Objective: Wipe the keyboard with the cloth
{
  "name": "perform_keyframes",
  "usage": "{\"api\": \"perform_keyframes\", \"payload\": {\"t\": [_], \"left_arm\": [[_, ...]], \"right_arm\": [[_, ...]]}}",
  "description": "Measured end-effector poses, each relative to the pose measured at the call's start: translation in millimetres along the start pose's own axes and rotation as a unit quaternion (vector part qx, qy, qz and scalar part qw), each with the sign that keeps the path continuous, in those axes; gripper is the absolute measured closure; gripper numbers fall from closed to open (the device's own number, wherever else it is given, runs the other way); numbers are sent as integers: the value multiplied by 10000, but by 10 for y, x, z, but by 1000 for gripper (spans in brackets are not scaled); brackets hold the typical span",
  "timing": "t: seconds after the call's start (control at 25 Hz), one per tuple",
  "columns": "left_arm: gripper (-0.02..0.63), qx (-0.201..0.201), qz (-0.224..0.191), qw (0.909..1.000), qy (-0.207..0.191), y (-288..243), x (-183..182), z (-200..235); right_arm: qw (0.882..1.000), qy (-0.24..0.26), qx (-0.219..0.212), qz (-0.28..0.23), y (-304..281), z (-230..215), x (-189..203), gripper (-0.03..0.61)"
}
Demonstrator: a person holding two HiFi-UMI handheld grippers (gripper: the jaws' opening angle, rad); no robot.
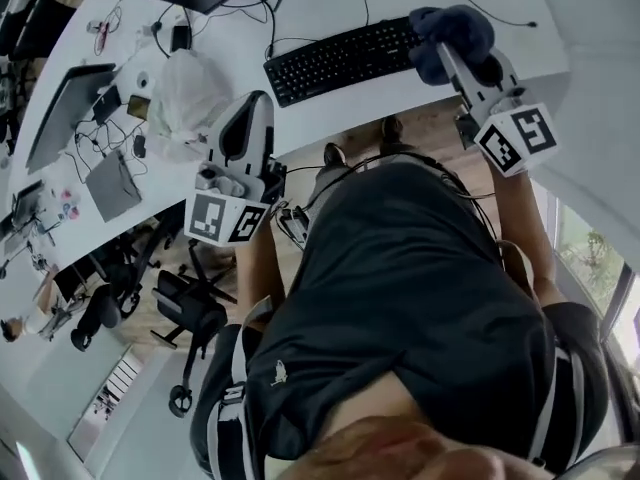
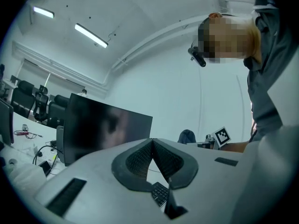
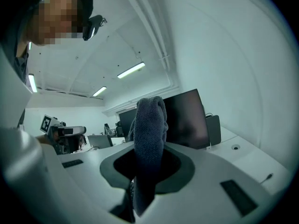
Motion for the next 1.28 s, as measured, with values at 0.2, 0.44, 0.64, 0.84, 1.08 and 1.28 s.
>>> {"api": "perform_keyframes", "payload": {"t": [0.2, 0.44, 0.64, 0.84, 1.08, 1.28], "left_arm": [[609, -168, 12, 9999, -6, -101, -98, -39], [609, -234, 188, 9996, -5, -157, -8, 14], [609, -202, 260, 9995, 34, -354, -47, 36], [609, -154, 347, 9992, 136, -345, -13, 70], [609, -267, 62, 9990, 340, -430, 114, 133], [609, -270, 319, 9985, 367, -324, 160, 208]], "right_arm": [[9996, -184, -34, 229, -122, -175, 188, 517], [9995, -309, -3, 90, -227, -286, 350, 517], [9983, -507, 110, 249, -163, -407, 452, 517], [9975, -508, 289, 396, -113, -435, 547, 517], [9963, 204, 185, 815, -337, -746, 596, 517], [9871, 183, 512, 1506, -424, -989, 1390, 517]]}}
Point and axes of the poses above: the fingertips, and each gripper's own axes: y backward along the fingers, z to its left, x out of its underside, the point moved 4 cm from there along y, backward along the fingers, and after that the axes turned 9 degrees about -x, right-handed, at the moved point
